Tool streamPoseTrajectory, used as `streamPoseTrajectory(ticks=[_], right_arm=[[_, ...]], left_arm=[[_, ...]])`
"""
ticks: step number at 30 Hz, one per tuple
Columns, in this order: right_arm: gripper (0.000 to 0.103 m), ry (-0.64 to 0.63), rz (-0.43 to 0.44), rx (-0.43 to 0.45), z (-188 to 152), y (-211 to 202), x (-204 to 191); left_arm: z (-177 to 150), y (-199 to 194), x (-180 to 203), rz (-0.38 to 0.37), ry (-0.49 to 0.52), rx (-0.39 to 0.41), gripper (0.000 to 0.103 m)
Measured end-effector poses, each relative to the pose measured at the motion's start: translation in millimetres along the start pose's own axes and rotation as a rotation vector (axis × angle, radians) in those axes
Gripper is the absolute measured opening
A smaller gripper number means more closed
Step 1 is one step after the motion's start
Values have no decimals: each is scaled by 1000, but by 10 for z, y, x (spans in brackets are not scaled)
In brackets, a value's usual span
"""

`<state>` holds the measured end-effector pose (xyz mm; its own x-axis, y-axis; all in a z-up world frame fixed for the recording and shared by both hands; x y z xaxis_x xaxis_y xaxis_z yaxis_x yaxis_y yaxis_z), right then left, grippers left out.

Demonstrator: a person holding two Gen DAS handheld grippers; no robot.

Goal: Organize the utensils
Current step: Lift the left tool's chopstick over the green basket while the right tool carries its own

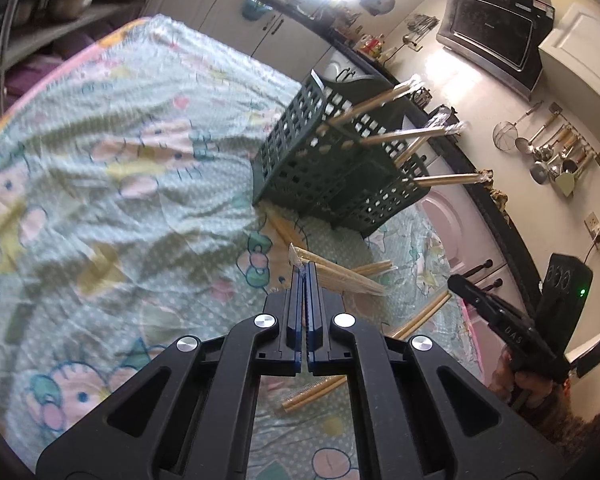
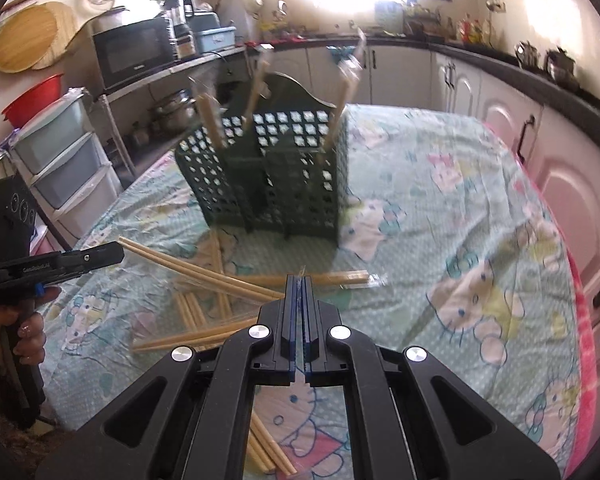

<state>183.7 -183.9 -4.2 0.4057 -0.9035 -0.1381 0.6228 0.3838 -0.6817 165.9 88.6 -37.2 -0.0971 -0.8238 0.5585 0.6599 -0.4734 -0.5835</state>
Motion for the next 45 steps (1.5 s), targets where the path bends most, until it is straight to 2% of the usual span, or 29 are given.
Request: streamPoseTrajectory(ticks=[7, 16, 23, 37, 45], right_arm=[[3, -57, 48, 51, 234, -158, -222], [2, -121, 122, 114, 559, -356, -503], [2, -160, 135, 175, 834, -550, -600], [2, -196, 55, 292, 1279, -861, -521], [2, -183, 30, 362, 1560, -1064, -417]], left_arm=[[205, -268, 201, -1, 93, 58, 0], [404, -426, 497, -13, 185, 95, 0], [572, -580, 663, -22, 232, 131, 0], [878, -784, 975, -59, 314, 198, 0], [1181, -944, 1313, -88, 391, 269, 0]])
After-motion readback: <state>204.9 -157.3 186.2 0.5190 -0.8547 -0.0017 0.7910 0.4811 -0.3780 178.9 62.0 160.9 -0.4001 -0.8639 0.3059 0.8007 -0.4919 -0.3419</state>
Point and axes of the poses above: each gripper's, at about its wrist camera, not at the fingertips, and y roughly the way its jaws point, x to its right, z to its top, the point moved 3 cm from there along y, roughly the way its jaws point, and after that the axes turned 1 degree about y, right-handed, at the moved point
